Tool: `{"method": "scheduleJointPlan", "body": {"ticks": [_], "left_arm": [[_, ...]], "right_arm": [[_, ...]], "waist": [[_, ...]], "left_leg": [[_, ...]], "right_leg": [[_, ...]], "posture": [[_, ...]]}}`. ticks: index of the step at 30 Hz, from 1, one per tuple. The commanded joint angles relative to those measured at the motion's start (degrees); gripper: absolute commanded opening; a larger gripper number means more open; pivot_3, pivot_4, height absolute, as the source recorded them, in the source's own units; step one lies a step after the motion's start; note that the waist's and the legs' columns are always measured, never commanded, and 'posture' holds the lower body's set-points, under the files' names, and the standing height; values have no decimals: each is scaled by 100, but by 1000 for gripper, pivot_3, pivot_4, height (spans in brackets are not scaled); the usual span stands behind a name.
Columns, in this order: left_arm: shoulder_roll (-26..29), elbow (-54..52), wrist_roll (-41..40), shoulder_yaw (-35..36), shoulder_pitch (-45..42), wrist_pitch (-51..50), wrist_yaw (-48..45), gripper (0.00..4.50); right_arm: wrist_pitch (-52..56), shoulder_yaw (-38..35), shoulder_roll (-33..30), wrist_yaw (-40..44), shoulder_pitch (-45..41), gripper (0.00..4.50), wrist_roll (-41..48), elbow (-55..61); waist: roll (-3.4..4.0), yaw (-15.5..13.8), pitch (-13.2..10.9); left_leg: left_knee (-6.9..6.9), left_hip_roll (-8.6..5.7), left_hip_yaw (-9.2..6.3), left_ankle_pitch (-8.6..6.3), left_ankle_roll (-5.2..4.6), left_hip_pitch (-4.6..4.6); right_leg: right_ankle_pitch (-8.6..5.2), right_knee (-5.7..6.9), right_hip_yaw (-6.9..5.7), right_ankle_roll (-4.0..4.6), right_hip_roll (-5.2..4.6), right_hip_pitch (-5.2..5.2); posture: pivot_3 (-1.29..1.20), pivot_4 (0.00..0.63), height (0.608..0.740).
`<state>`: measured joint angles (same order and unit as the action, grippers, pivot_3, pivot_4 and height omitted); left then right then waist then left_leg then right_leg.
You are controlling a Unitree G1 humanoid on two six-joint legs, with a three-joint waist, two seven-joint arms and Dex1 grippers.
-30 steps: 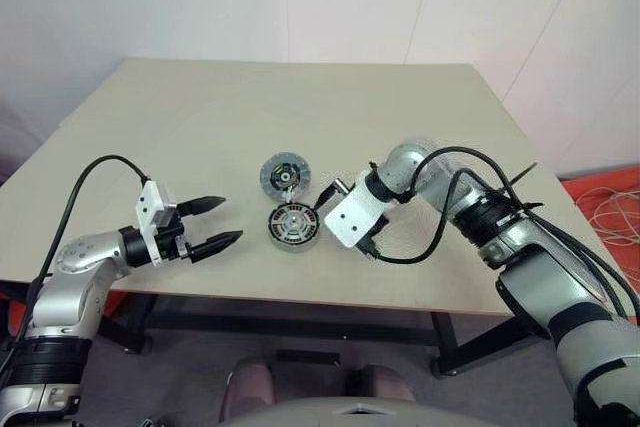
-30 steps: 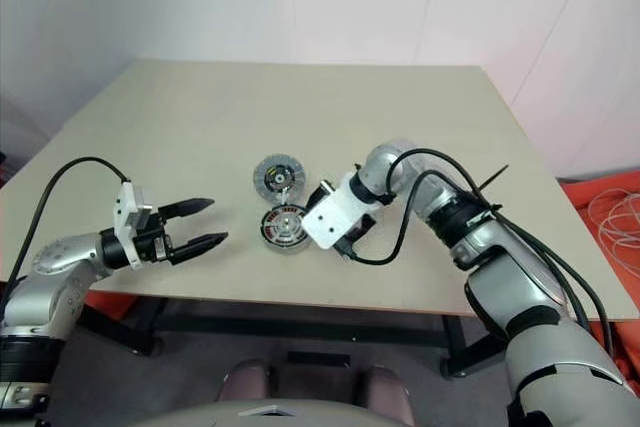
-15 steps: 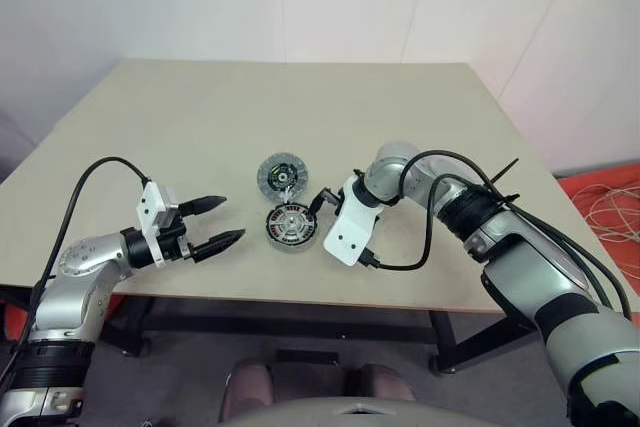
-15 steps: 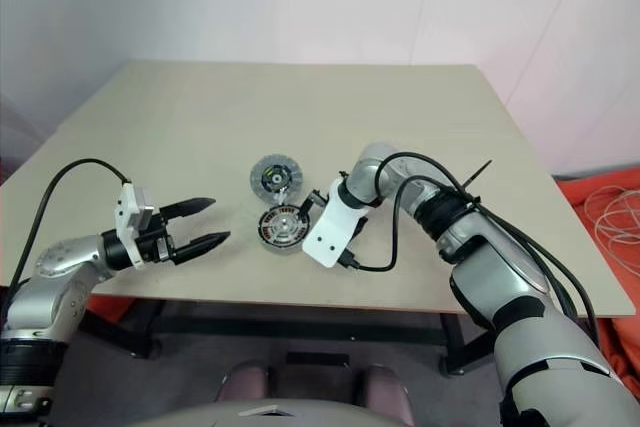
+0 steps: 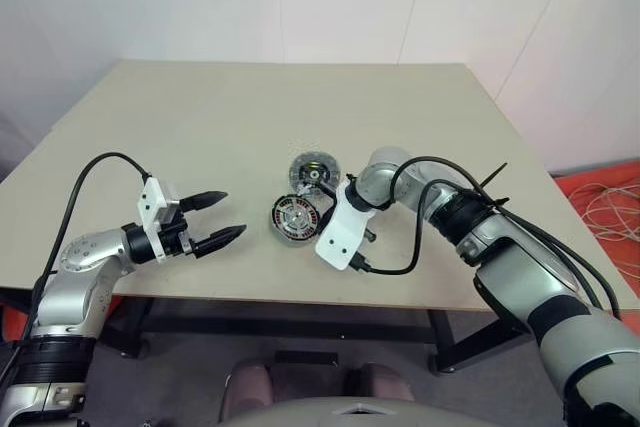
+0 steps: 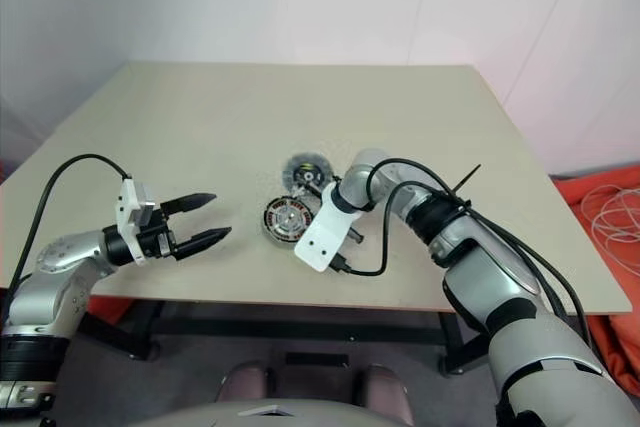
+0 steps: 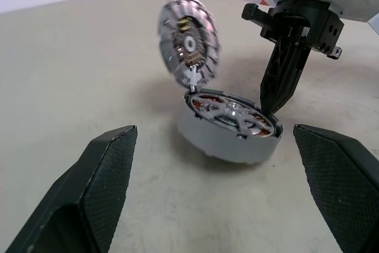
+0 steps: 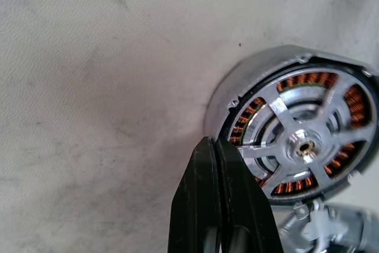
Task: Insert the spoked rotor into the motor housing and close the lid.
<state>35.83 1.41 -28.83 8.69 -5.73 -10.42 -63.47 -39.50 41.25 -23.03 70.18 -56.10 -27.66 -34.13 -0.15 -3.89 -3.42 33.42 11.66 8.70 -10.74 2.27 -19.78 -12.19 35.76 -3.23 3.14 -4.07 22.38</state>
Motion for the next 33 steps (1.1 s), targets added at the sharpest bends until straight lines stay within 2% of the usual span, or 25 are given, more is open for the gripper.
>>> {"method": "scheduleJointPlan", "body": {"ticks": [1,11,22,27,33], "left_arm": [[5,-143,-8,49,-92,94,7,4500],[-5,-106,28,22,-103,130,-6,4500],[-18,22,63,-9,-193,171,-38,4500],[-34,84,89,-24,-254,180,-61,4500],[-49,186,116,-54,-360,202,-89,4500]], "right_arm": [[59,33,53,69,-67,43,-17,136],[312,-10,79,36,-158,43,-206,419],[1251,-268,-22,493,-366,43,-122,1109],[2264,-391,-23,702,-269,43,-76,1574],[4393,-401,338,999,50,43,-179,2342]], "waist": [[0,0,0],[0,3,0],[1,-3,-1],[2,-3,-3],[2,-9,-3]], "left_leg": [[0,0,0,0,0,1],[0,1,0,0,0,1],[0,2,-1,0,0,-17],[0,3,-1,0,0,-21],[-1,9,-2,0,0,-22]], "right_leg": [[0,0,0,0,0,-1],[0,0,0,1,2,0],[2,0,0,4,4,15],[2,0,0,4,5,21],[2,0,0,5,13,23]], "posture": [[0,0,740],[0,0,740],[0,0,740],[0,0,740],[0,0,740]]}}
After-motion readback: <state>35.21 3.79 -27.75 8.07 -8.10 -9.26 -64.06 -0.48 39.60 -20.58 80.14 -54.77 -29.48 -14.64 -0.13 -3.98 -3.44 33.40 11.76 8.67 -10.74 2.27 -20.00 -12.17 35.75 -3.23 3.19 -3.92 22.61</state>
